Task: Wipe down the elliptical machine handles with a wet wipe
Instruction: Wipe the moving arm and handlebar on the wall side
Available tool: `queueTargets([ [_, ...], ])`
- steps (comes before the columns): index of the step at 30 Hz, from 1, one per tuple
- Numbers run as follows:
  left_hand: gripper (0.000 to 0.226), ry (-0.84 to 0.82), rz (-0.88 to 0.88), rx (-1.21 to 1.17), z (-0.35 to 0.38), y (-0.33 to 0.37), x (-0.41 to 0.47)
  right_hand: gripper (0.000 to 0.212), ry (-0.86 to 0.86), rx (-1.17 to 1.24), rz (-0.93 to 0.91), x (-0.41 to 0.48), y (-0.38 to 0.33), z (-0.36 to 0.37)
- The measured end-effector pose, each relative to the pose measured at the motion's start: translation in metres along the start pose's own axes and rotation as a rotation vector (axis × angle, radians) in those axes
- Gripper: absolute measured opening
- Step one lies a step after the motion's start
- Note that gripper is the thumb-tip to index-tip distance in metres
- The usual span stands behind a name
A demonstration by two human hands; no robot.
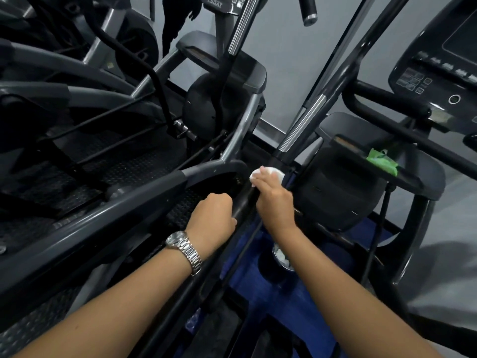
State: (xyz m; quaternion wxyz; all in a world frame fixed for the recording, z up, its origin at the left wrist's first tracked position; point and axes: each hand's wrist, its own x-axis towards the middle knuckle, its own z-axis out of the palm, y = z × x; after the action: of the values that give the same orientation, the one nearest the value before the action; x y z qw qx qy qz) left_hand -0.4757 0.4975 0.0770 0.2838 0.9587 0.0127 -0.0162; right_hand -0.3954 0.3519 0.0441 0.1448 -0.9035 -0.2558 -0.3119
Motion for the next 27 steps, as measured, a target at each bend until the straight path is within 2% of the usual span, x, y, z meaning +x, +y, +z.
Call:
queueTargets([
  [3, 0.026, 0.005, -0.005, -0.036, 0.007, 0.003, 0.009, 0.041, -0.033, 0.052, -0.148, -0.023, 0.002, 0.002],
  [5, 0.03, 0.017, -0.001, -0.069, 0.012, 0.004, 0.018, 0.039, 0.037, 0.06, -0.153, -0.015, 0.016, 0.0],
  [7, 0.031, 0.037, 0.009, -0.106, 0.017, 0.008, 0.028, 0.038, 0.148, 0.11, -0.014, 0.001, 0.027, -0.002],
  [9, 0.029, 0.058, 0.022, -0.14, 0.02, 0.013, 0.039, 0.045, 0.208, 0.218, 0.132, 0.008, 0.024, 0.001],
  [12, 0.023, 0.082, 0.033, -0.139, 0.022, 0.018, 0.049, 0.053, 0.22, 0.32, 0.172, -0.012, 0.009, 0.012],
  [15, 0.027, 0.083, 0.027, -0.126, 0.023, 0.018, 0.054, 0.047, 0.292, 0.383, 0.208, -0.015, 0.011, 0.015],
  [19, 0.026, 0.093, 0.026, -0.121, 0.025, 0.018, 0.057, 0.044, 0.396, 0.513, 0.455, 0.0, 0.002, 0.013],
  [24, 0.026, 0.092, 0.026, -0.102, 0.025, 0.02, 0.057, 0.036, 0.397, 0.549, 0.546, -0.02, -0.01, 0.015],
  [27, 0.024, 0.098, 0.022, -0.109, 0.025, 0.019, 0.057, 0.031, 0.478, 0.61, 0.72, -0.001, -0.006, 0.01],
])
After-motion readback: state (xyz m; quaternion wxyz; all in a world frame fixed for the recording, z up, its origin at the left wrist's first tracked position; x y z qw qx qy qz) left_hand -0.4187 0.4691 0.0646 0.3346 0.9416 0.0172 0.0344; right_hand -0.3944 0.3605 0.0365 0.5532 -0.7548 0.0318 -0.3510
